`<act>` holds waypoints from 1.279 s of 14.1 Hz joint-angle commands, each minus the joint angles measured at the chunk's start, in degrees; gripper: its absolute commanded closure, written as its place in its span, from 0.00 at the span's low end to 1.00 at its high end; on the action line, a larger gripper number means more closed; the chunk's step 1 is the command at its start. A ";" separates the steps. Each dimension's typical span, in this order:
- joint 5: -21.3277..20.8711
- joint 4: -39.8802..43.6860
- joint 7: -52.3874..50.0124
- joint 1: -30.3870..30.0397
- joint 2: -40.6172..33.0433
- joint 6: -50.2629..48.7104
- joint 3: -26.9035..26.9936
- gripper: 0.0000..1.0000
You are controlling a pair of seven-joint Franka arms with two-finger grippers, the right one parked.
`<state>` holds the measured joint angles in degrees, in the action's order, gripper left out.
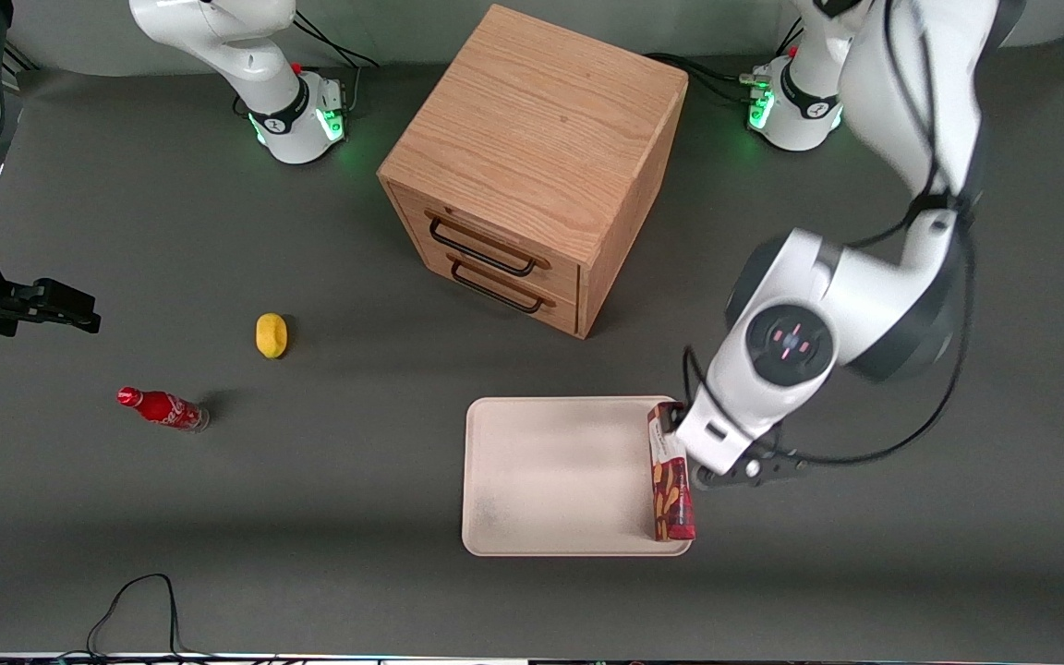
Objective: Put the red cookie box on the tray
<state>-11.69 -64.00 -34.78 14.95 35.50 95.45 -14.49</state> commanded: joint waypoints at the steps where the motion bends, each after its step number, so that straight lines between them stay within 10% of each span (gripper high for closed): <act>1: 0.61 -2.62 -0.91 0.09 -9.37 -8.59 -0.10 0.00; 18: 8.60 -30.13 16.56 -21.52 -33.13 1.13 0.34 0.00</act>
<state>-5.41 -88.90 -22.45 -3.46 6.90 94.13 -14.17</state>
